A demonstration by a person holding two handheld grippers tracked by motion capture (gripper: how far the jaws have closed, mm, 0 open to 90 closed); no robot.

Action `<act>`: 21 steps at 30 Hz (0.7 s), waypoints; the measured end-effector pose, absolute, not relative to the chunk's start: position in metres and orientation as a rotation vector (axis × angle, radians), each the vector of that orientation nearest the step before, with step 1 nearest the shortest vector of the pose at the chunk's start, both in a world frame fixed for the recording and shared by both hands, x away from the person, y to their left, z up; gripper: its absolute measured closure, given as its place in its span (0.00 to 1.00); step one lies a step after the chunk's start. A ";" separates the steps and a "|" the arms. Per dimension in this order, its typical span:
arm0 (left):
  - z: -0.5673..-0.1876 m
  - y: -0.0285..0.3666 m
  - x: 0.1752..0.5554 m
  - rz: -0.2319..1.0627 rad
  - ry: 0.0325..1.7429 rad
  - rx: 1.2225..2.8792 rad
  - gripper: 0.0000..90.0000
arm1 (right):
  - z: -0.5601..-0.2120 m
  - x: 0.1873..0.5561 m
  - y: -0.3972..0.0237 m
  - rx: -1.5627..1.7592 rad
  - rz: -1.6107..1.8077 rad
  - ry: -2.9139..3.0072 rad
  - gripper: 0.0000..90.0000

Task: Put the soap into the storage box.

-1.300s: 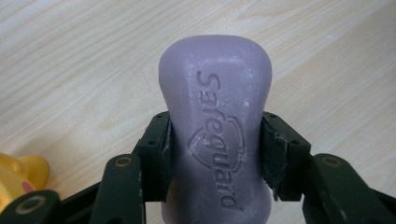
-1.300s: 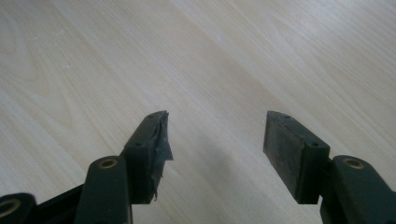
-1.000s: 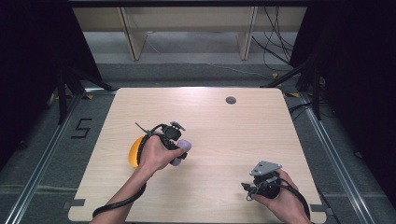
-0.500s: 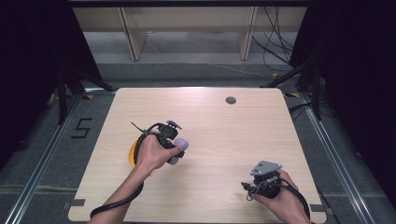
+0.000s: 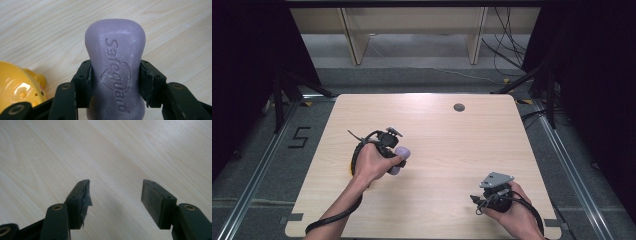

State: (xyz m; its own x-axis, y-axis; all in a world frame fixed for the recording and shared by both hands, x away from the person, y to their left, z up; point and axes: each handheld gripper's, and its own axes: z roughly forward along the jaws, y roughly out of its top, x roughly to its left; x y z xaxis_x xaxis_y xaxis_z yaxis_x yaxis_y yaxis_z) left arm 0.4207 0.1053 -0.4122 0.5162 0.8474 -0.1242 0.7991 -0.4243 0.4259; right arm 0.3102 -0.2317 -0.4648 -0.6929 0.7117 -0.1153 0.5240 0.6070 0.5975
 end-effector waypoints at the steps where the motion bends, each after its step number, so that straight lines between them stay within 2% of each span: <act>1: -0.412 0.105 0.421 0.151 1.351 2.328 0.54 | -0.465 0.310 -0.232 0.996 0.767 2.494 0.45; 11: -0.413 0.111 0.424 0.166 1.325 2.336 0.54 | -0.465 0.310 -0.231 0.992 0.765 2.495 0.45; 14: -0.412 0.110 0.422 0.161 1.377 2.302 0.54 | -0.465 0.310 -0.232 0.990 0.765 2.495 0.45; 16: -0.412 0.113 0.424 0.177 1.329 2.335 0.54 | -0.465 0.310 -0.231 0.995 0.767 2.495 0.45; 21: -0.411 0.114 0.422 0.172 1.377 2.307 0.54 | -0.465 0.310 -0.231 1.007 0.770 2.494 0.45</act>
State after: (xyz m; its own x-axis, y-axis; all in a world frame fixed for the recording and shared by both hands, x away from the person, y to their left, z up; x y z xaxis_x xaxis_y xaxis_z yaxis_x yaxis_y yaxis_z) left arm 0.4221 0.1139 -0.4114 0.4952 0.8607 -0.1184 0.8053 -0.4036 0.4343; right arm 0.3096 -0.2306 -0.4655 -0.6901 0.7156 -0.1081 0.5302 0.6015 0.5975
